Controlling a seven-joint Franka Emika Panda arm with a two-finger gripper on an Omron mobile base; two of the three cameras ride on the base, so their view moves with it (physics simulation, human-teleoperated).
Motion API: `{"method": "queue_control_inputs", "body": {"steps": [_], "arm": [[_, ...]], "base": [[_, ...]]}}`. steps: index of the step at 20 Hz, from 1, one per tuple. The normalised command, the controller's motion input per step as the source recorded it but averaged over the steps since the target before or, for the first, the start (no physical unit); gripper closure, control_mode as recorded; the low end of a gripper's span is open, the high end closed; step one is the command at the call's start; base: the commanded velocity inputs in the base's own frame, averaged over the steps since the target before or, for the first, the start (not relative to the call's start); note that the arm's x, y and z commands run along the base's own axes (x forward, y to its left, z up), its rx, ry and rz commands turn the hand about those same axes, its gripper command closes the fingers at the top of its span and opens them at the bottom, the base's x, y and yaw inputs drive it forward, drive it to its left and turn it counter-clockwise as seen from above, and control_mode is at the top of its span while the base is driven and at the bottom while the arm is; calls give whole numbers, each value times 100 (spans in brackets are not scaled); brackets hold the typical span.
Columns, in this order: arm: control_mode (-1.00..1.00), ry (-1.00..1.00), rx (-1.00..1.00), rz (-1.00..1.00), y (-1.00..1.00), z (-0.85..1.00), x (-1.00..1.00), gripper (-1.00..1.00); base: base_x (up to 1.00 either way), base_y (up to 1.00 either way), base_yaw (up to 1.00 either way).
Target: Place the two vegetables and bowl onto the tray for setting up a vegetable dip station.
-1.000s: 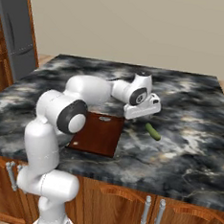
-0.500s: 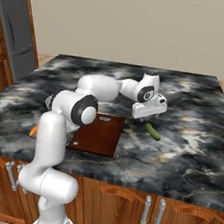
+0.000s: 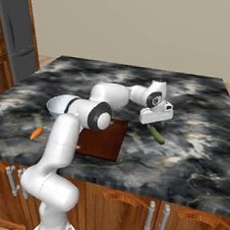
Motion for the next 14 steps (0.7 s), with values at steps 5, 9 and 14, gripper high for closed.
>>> {"method": "queue_control_inputs", "body": {"steps": [5, 9, 14], "arm": [[-100, 4, 0, 0, -10, -33, 32, -100], [-100, 4, 0, 0, -11, -29, 12, -100], [-100, 6, 0, 0, -1, -21, 0, -100]], "base": [[0, 0, 0], [0, 0, 0], [0, 0, 0]]}}
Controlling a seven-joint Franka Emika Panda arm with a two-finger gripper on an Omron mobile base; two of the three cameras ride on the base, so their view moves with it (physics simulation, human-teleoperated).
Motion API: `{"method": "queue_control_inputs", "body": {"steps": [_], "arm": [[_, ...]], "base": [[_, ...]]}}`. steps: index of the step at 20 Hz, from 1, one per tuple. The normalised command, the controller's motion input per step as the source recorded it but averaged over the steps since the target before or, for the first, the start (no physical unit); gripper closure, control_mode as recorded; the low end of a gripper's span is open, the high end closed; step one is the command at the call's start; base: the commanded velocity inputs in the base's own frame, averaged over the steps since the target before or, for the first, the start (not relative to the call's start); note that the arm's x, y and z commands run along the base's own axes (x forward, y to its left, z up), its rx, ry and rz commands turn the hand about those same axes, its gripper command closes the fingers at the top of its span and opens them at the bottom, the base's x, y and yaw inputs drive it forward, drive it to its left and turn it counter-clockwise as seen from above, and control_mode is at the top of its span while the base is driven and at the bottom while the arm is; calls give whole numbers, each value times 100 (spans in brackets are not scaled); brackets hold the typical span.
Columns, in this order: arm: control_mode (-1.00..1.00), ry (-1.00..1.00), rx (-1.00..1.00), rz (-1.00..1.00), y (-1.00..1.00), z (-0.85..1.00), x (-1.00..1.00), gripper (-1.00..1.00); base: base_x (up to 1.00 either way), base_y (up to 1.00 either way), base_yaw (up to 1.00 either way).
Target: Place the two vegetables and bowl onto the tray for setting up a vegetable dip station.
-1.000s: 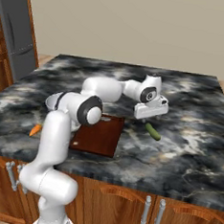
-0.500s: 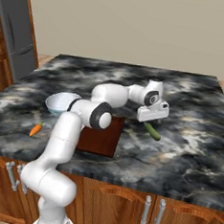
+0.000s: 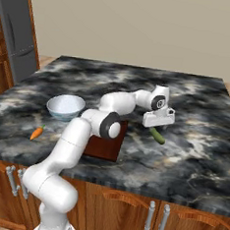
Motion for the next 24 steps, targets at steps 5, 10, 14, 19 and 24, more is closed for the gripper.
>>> {"method": "queue_control_inputs", "body": {"steps": [5, 10, 14, 19, 24], "arm": [[-100, 6, 0, 0, 0, -24, 0, -100], [-100, 6, 0, 0, 0, -24, 0, -100], [-100, 6, 0, 0, 0, -25, 0, -100], [-100, 4, 0, 0, 0, -17, -1, -100], [-100, 0, 0, 0, 0, -4, -7, -100]], "base": [[0, 0, 0], [0, 0, 0], [0, 0, 0], [0, 0, 0], [0, 0, 0]]}}
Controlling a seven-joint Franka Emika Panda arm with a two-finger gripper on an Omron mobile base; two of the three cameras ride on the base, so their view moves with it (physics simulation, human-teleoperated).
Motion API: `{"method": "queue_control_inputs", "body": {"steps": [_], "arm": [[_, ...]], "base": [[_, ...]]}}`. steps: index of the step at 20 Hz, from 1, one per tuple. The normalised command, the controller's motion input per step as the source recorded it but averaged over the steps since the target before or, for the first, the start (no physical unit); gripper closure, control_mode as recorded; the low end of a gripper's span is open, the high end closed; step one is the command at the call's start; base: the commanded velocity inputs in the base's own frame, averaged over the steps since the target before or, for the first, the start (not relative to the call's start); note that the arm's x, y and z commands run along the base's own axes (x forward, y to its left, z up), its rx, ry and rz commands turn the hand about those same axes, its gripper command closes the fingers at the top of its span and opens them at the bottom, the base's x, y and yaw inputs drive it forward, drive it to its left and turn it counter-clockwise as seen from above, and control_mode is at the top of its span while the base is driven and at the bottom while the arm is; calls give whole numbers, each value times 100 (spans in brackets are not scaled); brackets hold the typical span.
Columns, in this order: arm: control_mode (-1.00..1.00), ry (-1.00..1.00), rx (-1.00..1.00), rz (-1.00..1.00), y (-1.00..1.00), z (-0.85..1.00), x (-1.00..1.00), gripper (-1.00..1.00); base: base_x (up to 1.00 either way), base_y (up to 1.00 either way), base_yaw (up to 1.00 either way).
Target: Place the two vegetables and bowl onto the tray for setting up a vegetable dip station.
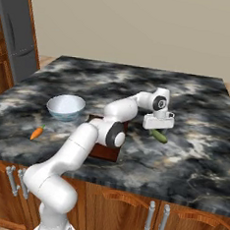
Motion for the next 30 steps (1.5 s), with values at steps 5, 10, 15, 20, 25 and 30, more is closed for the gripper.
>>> {"method": "queue_control_inputs", "body": {"steps": [5, 10, 15, 20, 25, 30], "arm": [[-100, 0, 0, 2, 0, -6, -27, -100], [-100, 0, 0, 2, 0, -26, -19, 100], [-100, 0, 0, 1, 0, -5, -1, 100], [-100, 0, 0, 0, 0, 0, 0, 100], [-100, -3, 0, 3, 0, 37, -8, 100], [-100, -2, 0, 8, 19, 47, -25, 100]], "base": [[0, 0, 0], [0, 0, 0], [0, 0, 0], [0, 0, 0], [0, 0, 0], [0, 0, 0]]}}
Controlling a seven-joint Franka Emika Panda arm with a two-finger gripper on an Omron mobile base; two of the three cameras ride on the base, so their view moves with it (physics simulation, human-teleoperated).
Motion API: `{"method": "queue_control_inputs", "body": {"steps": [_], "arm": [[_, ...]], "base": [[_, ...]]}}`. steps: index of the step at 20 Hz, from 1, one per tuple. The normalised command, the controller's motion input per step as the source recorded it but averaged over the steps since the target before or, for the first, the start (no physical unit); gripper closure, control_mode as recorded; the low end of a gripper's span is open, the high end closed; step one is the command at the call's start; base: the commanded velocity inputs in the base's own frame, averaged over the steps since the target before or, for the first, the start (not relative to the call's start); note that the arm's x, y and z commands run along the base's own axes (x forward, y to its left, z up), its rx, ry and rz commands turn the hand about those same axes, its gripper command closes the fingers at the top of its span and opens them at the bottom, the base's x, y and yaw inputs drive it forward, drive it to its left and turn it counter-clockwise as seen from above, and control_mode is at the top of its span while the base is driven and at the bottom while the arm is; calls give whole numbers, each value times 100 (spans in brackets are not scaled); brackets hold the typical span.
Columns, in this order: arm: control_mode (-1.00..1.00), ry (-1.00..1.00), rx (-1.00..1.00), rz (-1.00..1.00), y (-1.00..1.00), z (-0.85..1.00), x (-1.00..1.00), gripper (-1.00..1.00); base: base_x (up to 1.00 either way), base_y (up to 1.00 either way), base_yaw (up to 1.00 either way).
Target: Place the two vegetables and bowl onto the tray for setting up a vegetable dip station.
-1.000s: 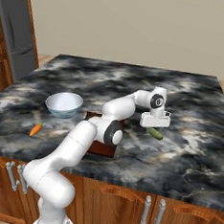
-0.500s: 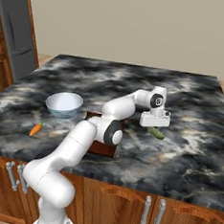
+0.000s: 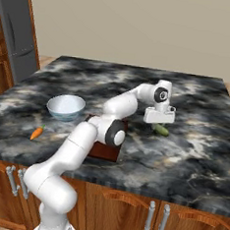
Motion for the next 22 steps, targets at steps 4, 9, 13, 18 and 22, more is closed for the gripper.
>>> {"method": "queue_control_inputs", "body": {"steps": [4, 9, 13, 18, 22], "arm": [[-100, -6, -5, 14, 43, 36, -55, 100], [-100, -9, -6, 15, 52, 34, -71, 100], [-100, -10, -5, 17, 55, 35, -80, 100], [-100, -7, -3, 14, 57, 27, -64, 100], [-100, -3, -1, 14, 64, 18, -64, 100]], "base": [[0, 0, 0], [0, 0, 0], [0, 0, 0], [0, 0, 0], [0, 0, 0]]}}
